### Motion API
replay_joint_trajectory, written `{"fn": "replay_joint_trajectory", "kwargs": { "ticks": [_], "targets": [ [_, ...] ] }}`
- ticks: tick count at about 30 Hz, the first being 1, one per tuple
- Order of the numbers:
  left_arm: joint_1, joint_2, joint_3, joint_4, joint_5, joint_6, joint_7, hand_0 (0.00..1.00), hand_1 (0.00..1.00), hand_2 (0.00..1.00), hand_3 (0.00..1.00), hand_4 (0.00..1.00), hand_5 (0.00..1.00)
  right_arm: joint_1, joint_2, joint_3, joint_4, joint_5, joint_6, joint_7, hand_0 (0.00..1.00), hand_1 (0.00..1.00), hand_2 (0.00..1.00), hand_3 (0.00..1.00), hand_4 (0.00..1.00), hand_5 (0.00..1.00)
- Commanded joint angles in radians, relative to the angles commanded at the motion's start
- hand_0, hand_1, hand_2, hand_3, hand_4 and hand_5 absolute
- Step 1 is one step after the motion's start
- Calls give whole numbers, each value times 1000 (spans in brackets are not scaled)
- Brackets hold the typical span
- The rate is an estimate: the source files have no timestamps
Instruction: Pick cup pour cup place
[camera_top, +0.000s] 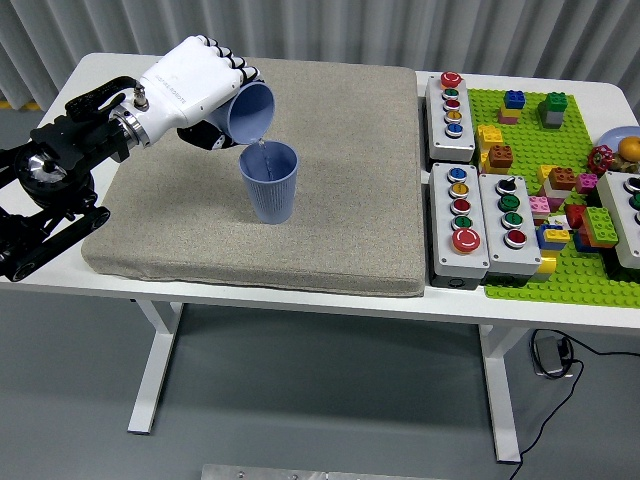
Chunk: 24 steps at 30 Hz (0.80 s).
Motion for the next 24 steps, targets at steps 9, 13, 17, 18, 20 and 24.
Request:
{"fn": "replay_joint_trajectory", "kwargs": {
  "ticks": [9, 13, 17, 18, 20, 24],
  "targets": [
    [-1, 6, 14, -1, 0, -4, 5, 474, 473, 499, 520, 716, 90, -2, 1, 3, 0, -3, 0, 1, 693, 660, 603, 593, 2, 256],
    [-1, 8, 18, -1, 0, -6, 6, 474, 475, 499, 520, 716, 87, -2, 1, 3, 1, -3, 1, 0, 693, 660, 602, 592, 2, 256],
    [-1, 12, 20, 0, 0, -8, 6, 475, 475, 500, 520, 714, 83, -2, 0, 3, 1, -3, 1, 0, 693, 660, 602, 593, 2, 257],
    [0, 13, 17, 0, 0, -7, 7, 475, 475, 500, 520, 714, 83, -3, 1, 2, 1, -2, 1, 0, 693, 660, 602, 593, 2, 257],
    [1, 13, 17, 0, 0, -7, 6, 475, 475, 500, 520, 714, 83, -4, 1, 2, 1, -3, 1, 0, 693, 660, 602, 593, 2, 257],
    [3, 11, 18, -1, 0, -7, 8, 475, 476, 500, 521, 712, 80, -7, 1, 2, 1, -4, 2, 0, 693, 660, 603, 592, 2, 256]
  ]
}}
